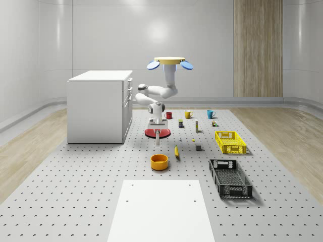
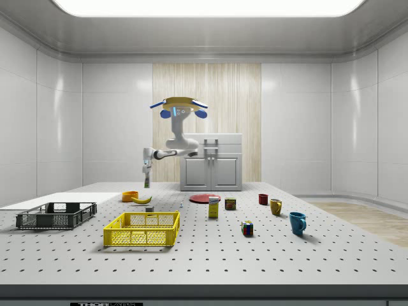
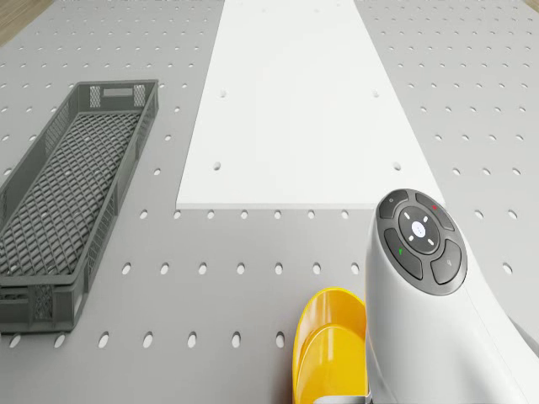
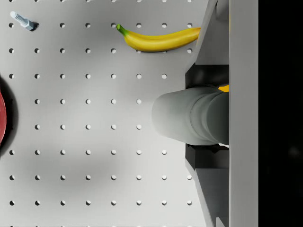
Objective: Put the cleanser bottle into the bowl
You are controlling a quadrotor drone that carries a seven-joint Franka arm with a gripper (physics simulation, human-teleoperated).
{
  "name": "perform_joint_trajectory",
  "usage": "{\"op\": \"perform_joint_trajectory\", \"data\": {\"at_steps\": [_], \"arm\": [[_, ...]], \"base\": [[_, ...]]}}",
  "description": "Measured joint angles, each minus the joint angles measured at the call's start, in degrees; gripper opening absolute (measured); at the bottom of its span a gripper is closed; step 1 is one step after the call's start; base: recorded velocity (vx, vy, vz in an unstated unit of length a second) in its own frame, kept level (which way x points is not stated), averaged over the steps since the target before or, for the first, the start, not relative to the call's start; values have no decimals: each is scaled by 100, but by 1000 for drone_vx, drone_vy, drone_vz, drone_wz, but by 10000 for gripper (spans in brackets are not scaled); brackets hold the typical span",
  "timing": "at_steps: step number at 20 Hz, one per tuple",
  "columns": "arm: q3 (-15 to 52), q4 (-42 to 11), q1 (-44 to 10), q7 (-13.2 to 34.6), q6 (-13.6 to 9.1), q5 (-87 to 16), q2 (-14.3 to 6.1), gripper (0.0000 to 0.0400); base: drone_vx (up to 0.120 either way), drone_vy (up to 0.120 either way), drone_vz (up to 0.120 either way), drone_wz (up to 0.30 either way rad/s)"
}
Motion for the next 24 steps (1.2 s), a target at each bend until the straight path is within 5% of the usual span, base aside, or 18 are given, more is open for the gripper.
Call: {"op": "perform_joint_trajectory", "data": {"at_steps": [19,24], "arm": [[18,-4,-12,12,33,34,-45,153],[18,-4,-15,15,41,38,-54,153]], "base": [[120,21,0,0],[8,0,-96,0]]}}
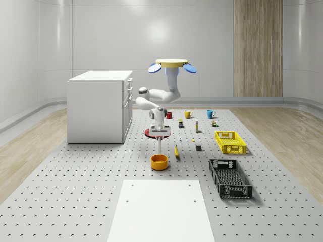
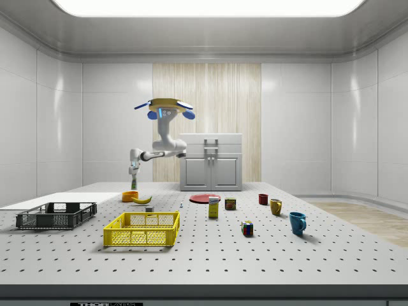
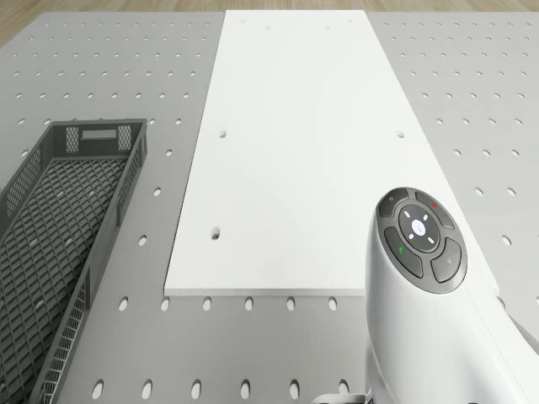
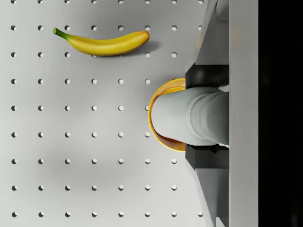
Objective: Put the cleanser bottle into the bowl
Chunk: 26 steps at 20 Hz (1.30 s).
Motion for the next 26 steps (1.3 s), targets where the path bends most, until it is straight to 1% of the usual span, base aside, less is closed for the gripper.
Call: {"op": "perform_joint_trajectory", "data": {"at_steps": [3,12,22,23,24,25,26], "arm": [[-6,2,-3,2,7,-4,-4,153],[-482,206,-147,26,233,-432,39,153],[-764,570,-484,91,371,-688,184,153],[-790,593,-501,93,385,-710,194,172],[-811,612,-516,94,397,-724,202,223],[-827,628,-527,93,407,-734,208,262],[-825,631,-531,93,407,-728,209,293]], "base": [[0,0,-120,0],[0,0,0,0],[0,0,0,0],[0,0,0,0],[0,0,0,0],[0,0,0,0],[0,0,0,0]]}}
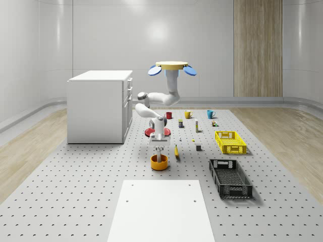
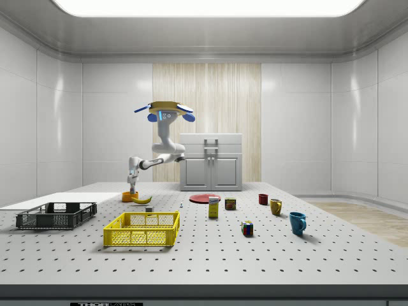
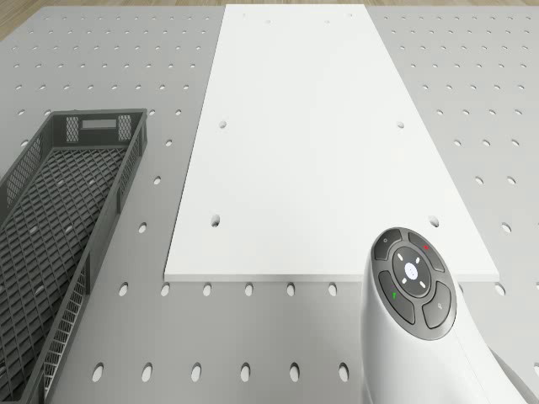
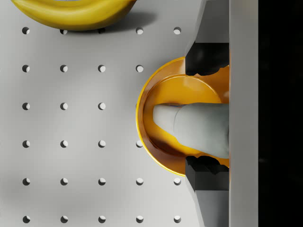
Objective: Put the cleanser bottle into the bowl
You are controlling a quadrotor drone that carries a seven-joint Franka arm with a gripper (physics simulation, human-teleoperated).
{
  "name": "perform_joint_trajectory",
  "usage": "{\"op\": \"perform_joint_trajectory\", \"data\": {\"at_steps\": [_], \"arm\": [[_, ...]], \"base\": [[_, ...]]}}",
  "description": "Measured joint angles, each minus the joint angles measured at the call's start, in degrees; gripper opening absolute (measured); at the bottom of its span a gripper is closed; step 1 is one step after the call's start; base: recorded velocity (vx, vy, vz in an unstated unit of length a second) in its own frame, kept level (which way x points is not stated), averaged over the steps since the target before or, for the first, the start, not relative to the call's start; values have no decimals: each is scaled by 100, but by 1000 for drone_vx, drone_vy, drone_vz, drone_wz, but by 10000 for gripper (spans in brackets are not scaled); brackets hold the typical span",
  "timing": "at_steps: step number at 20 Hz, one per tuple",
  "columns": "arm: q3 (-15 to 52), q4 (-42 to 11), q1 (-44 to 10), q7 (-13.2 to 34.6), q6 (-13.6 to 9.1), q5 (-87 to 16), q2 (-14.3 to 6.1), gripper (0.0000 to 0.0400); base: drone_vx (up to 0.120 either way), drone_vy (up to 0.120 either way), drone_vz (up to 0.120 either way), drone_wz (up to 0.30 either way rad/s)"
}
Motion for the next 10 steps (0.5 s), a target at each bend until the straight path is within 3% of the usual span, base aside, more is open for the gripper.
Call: {"op": "perform_joint_trajectory", "data": {"at_steps": [4,10], "arm": [[133,-68,37,-7,-66,129,-25,361],[341,-175,99,-15,-164,323,-68,390]], "base": [[0,0,0,0],[0,0,0,0]]}}
